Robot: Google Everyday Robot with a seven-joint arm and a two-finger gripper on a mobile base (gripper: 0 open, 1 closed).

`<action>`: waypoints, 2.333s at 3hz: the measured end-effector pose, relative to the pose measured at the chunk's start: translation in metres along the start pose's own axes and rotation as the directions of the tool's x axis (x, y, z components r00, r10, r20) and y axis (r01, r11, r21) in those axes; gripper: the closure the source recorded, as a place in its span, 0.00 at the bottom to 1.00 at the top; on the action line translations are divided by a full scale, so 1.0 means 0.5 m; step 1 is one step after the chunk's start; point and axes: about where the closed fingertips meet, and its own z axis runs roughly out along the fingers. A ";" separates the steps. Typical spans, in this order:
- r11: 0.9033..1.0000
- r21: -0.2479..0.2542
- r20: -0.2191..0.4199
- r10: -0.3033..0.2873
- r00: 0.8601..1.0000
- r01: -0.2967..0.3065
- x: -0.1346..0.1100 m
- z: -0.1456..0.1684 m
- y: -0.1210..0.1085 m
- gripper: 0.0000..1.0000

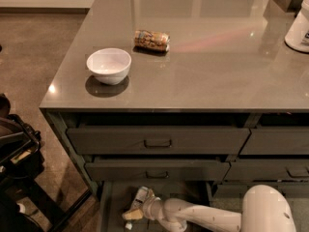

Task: Pick blue plastic bottle from bottom drawer and place on counter

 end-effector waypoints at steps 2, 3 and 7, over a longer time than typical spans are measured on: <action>0.999 0.050 0.002 -0.014 1.000 0.014 0.021 0.028 0.011 0.00; 0.998 0.060 0.001 -0.032 0.999 0.032 0.022 0.039 0.017 0.00; 0.984 0.149 -0.021 -0.093 0.995 0.095 0.048 0.076 0.002 0.19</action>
Offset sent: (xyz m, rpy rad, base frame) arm -0.0048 0.0110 -0.0277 -0.0509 -0.0428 -0.0502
